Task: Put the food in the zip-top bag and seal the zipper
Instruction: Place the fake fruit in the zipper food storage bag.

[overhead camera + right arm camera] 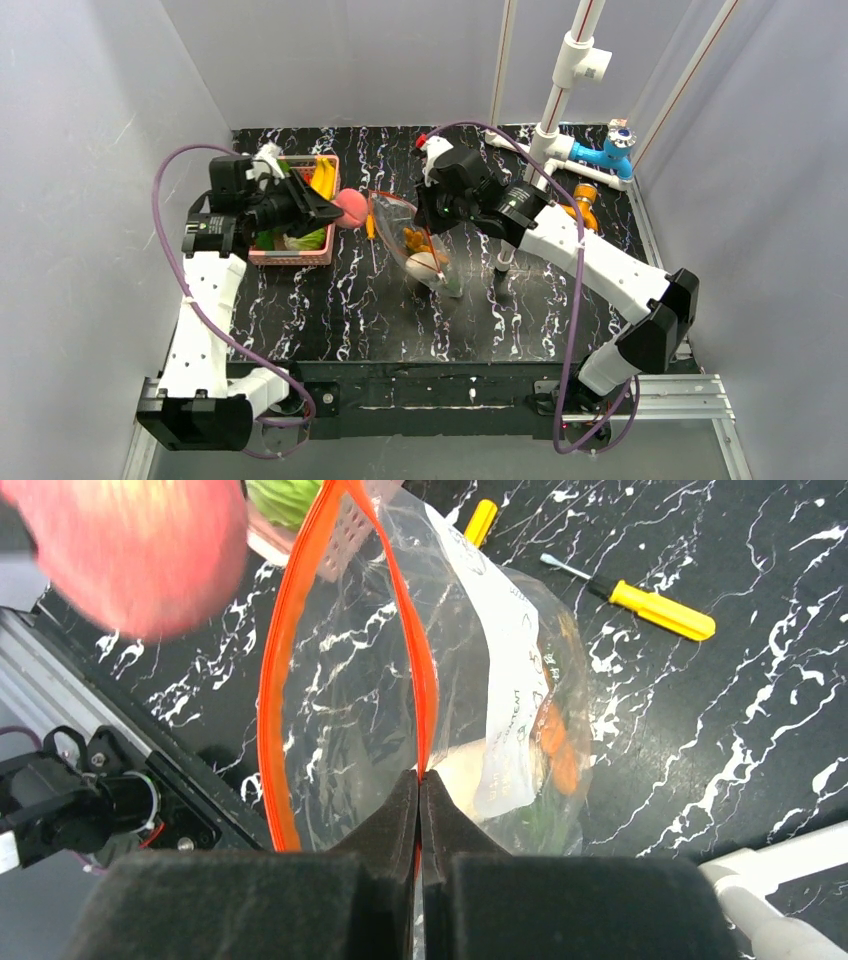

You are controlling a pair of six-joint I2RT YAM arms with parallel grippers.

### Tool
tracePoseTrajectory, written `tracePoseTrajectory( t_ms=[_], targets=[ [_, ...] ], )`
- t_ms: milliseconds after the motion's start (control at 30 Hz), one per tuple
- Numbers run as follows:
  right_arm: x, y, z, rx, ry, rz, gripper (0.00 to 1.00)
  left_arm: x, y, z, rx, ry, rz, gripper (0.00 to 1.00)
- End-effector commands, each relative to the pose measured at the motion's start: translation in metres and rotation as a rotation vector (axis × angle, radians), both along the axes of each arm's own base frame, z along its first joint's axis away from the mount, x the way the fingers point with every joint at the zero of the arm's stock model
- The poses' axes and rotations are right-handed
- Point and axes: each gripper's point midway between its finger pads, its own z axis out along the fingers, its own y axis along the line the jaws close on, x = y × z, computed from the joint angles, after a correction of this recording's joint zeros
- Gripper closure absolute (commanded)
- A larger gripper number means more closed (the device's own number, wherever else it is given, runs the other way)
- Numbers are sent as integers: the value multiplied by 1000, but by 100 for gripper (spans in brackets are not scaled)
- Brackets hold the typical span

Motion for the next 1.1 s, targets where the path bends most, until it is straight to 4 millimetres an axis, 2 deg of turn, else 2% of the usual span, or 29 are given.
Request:
tracePoseTrajectory(
  t_ms=[0,133,300,367,500,733,800,1067],
  targets=[
    [15,5,23,16,-54,-25,99,-19,-55,48,-166,-91,-189,99],
    [17,7,32,32,-62,-34,99,-25,-82,60,-211,-124,-259,98],
    [15,7,40,56,-61,-38,99,-25,-97,45,-227,-80,-275,99],
    [15,7,39,56,-57,-37,99,-25,-101,45,-238,-84,-278,99],
    [15,4,41,59,-65,-53,99,-25,-99,34,-213,-61,-264,100],
    [16,-5,49,79,-94,-89,99,-39,-88,-21,-139,89,-224,100],
    [15,-6,50,86,-98,-86,99,-42,-85,-31,-116,126,-218,100],
    [9,6,49,112,-83,-25,99,-29,-92,-36,-95,168,-209,97]
  ],
)
